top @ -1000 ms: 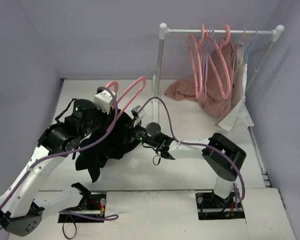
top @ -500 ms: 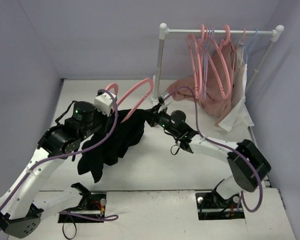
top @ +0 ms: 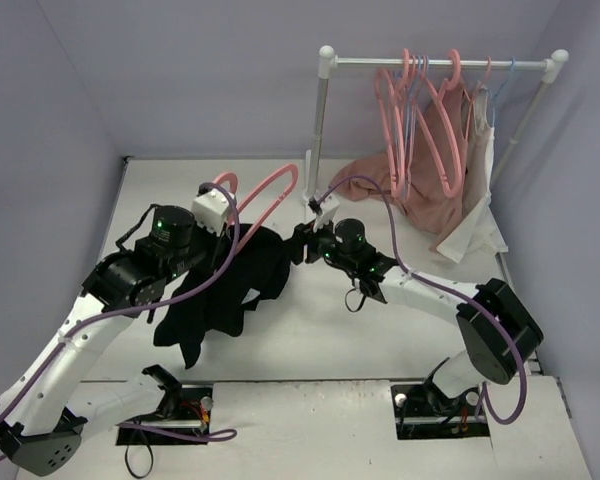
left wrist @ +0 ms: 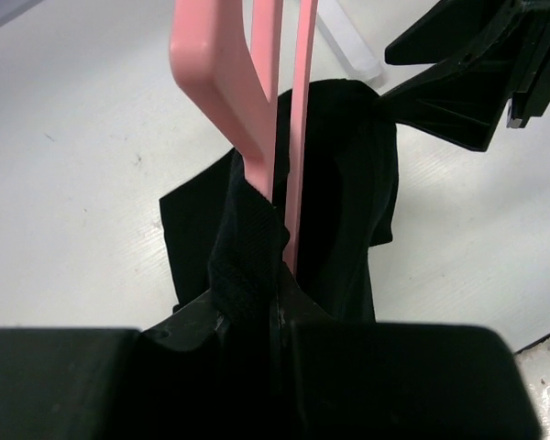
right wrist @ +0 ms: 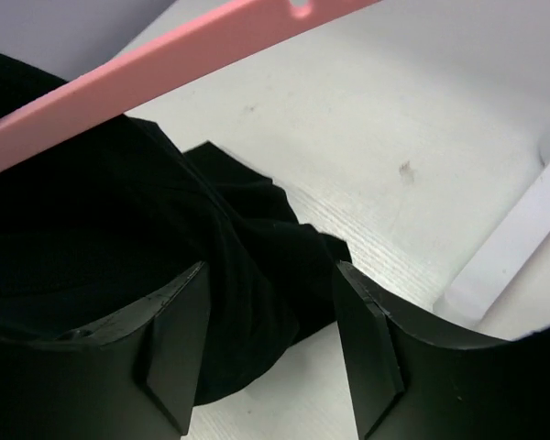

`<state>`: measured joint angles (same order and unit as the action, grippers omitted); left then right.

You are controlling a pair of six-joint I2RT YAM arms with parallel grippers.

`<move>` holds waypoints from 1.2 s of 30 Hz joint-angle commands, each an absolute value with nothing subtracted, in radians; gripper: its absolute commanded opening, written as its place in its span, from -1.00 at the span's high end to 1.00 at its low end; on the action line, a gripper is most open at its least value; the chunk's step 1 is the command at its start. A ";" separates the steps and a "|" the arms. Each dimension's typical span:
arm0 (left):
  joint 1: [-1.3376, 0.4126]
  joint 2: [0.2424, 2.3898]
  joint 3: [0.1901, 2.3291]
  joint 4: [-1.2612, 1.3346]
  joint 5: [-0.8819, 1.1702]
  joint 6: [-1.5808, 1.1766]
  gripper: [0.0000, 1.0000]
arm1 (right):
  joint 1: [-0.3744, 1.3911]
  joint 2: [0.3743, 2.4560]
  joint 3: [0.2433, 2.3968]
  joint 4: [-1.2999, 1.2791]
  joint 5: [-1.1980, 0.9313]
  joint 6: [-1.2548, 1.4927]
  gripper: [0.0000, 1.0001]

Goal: Place the t-shirt on the hanger

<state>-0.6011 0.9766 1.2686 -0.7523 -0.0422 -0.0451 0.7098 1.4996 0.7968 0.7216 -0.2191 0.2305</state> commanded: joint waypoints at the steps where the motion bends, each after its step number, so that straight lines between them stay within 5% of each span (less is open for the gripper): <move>1: -0.597 0.960 1.254 -0.672 -0.058 -0.073 1.00 | 0.756 1.439 0.812 0.736 -0.190 0.209 -0.21; 17: -0.602 0.954 1.242 -0.657 -0.049 -0.125 1.00 | 0.928 1.538 0.883 0.901 -0.060 0.232 -0.05; 36: -0.619 0.939 1.219 -0.646 -0.049 -0.161 1.00 | 1.020 1.639 0.922 1.091 0.147 0.260 -0.51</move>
<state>-0.6144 0.9579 1.2121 -0.7314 -0.0492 -0.1357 1.0049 1.6527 0.8703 0.9494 0.0440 0.2634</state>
